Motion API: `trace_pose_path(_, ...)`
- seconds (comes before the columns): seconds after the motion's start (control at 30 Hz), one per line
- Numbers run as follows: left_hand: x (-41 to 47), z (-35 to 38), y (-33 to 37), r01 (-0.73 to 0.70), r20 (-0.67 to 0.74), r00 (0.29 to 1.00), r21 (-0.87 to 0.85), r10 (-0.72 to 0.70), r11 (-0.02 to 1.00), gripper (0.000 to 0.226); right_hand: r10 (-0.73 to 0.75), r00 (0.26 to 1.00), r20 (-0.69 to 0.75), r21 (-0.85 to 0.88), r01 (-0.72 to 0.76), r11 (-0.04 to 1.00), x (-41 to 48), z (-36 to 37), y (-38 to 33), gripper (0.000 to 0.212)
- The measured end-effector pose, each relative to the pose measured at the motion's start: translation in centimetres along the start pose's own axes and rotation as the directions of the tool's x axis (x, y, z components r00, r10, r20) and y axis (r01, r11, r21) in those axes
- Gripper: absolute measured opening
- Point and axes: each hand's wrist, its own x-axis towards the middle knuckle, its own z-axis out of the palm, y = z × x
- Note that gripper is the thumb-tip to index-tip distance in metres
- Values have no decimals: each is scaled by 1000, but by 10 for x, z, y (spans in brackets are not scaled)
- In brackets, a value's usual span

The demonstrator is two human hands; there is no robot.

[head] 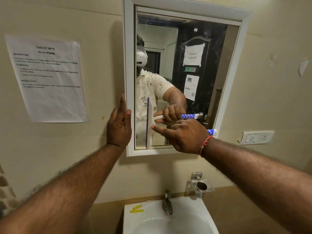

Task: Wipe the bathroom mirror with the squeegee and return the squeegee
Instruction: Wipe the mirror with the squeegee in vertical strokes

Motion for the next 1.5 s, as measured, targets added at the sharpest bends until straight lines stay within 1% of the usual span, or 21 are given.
trace_pose_path(0.13, -1, 2, 3, -17, -21, 1000, -22, 17, 1000, 55, 24, 1000, 2, 17, -24, 1000, -22, 0, 16, 58)
trace_pose_path(0.23, -1, 1, 3, -35, -21, 999, -18, 35, 999, 55, 22, 1000, -2, -13, -22, 1000, -36, 0, 26, 56)
trace_pose_path(0.33, -1, 2, 3, -30, -29, 999, -9, 30, 999, 55, 29, 1000, -9, -49, -29, 998, -56, -1, 38, 60)
trace_pose_path(0.5, -2, 3, -1, -15, -18, 1000, -52, 14, 999, 56, 52, 999, -4, -85, -53, 995, -84, -2, 60, 62)
trace_pose_path(0.83, -2, 3, 2, -49, -42, 998, -13, 49, 999, 55, 143, 990, 0, -118, -141, 983, -131, -2, 93, 63)
trace_pose_path(1.0, -1, 2, 1, -59, -40, 998, -15, 58, 998, 54, 141, 988, 55, -127, -133, 983, -138, -2, 104, 62)
trace_pose_path(1.07, -1, 1, 1, -63, -37, 997, -11, 62, 998, 55, 149, 987, 54, -127, -141, 982, -140, -1, 106, 61)
trace_pose_path(1.27, -2, 3, 2, -64, -46, 997, 10, 64, 998, 55, 265, 964, 4, -121, -263, 957, -170, -9, 112, 57)
trace_pose_path(1.5, -4, 1, 5, -48, -37, 998, 21, 49, 999, 56, 315, 948, 33, -184, -304, 935, -173, -12, 107, 56)
